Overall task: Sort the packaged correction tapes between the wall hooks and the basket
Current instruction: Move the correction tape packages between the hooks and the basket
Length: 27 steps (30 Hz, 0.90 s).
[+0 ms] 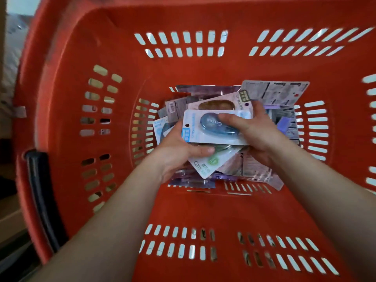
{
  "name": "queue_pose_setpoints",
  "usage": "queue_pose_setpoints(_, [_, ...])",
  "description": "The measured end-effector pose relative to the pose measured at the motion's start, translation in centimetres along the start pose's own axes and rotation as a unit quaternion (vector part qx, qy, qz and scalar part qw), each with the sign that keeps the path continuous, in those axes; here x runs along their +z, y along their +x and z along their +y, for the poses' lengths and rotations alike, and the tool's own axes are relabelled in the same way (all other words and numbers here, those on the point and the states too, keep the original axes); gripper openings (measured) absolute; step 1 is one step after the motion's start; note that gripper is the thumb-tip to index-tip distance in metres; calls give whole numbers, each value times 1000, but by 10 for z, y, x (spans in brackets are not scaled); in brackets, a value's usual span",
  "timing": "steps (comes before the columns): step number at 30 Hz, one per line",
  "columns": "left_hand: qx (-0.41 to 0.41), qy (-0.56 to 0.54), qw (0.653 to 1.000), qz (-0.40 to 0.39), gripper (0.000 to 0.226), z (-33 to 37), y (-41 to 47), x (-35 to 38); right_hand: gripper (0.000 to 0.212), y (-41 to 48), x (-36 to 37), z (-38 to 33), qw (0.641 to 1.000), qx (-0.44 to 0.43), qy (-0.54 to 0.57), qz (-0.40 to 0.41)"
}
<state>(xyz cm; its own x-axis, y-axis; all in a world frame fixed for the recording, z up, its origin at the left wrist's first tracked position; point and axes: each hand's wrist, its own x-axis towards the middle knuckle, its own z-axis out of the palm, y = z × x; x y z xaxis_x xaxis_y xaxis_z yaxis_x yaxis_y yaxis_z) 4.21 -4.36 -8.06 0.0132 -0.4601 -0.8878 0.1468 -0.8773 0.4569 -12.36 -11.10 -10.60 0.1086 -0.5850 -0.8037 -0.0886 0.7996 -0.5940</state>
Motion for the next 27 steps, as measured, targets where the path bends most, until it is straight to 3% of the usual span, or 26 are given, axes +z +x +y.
queue_pose_setpoints(3, [1, 46, 998, 36, 75, 1, 2, 9, 89, -8, -14, -1, 996, -46, -71, 37])
queue_pose_setpoints(5, [5, 53, 998, 28, 74, 5, 2, 17, 92, -13, -24, -4, 994, -59, -64, 61])
queue_pose_setpoints(10, [64, 64, 996, 7, 57, 16, -11, 38, 77, -28, -34, -6, 995, -36, 48, 83])
queue_pose_setpoints(13, [21, -44, 998, -28, 42, 23, -24, 40, 65, -42, -37, -9, 993, -31, 95, 69])
queue_pose_setpoints(15, [21, -96, 995, -5, 36, 26, -31, 40, 59, -53, -38, -14, 994, -35, 90, 50])
queue_pose_setpoints(18, [45, -109, 992, 35, 54, 24, -40, 45, 47, -68, -37, -22, 997, -34, 75, 12])
queue_pose_setpoints(22, [85, -97, 992, -14, 64, 28, -56, 48, 21, -85, -43, -35, 996, 2, 87, -30])
queue_pose_setpoints(27, [100, -46, 993, -48, 46, 34, -80, 51, 31, -102, -50, -45, 997, 28, 36, -55])
